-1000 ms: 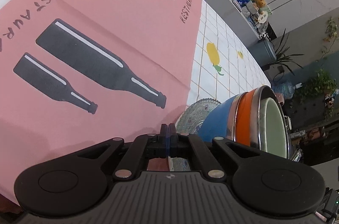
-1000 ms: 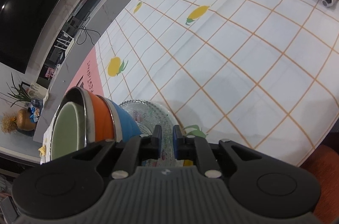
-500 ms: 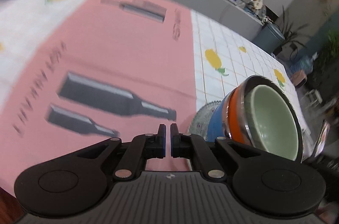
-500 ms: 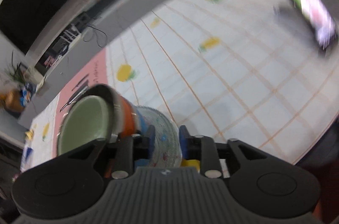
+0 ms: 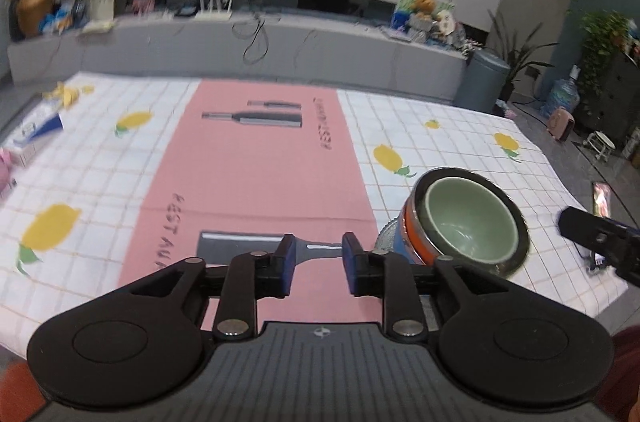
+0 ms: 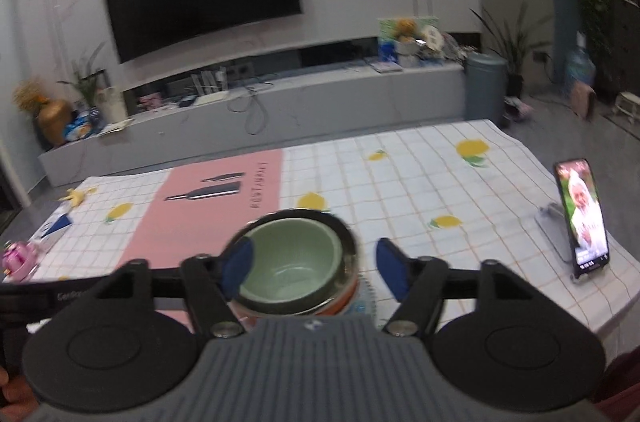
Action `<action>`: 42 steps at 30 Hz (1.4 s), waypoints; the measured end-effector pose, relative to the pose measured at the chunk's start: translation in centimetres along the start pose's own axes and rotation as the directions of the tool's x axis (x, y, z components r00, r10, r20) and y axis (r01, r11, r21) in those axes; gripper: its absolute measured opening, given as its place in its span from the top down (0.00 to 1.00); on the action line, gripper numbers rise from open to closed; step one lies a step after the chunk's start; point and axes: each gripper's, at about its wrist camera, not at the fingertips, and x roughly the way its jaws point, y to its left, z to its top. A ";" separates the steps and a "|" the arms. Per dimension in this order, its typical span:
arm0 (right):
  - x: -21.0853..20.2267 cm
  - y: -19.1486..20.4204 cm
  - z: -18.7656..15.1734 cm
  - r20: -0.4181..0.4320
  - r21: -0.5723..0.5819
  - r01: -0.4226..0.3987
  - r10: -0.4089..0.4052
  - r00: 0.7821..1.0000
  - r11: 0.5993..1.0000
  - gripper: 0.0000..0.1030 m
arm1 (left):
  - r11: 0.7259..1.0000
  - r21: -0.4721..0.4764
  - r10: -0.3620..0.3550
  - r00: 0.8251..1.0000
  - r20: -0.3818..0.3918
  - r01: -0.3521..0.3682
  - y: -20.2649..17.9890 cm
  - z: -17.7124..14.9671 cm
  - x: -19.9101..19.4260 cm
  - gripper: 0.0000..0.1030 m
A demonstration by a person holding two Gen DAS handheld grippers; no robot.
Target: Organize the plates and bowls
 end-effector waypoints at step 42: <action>1.1 5.1 -9.0 -0.137 -0.057 0.039 -0.047 0.990 0.998 0.06 | 0.985 0.090 0.151 0.988 -0.017 -0.149 1.5 -7.3 -0.4 0.18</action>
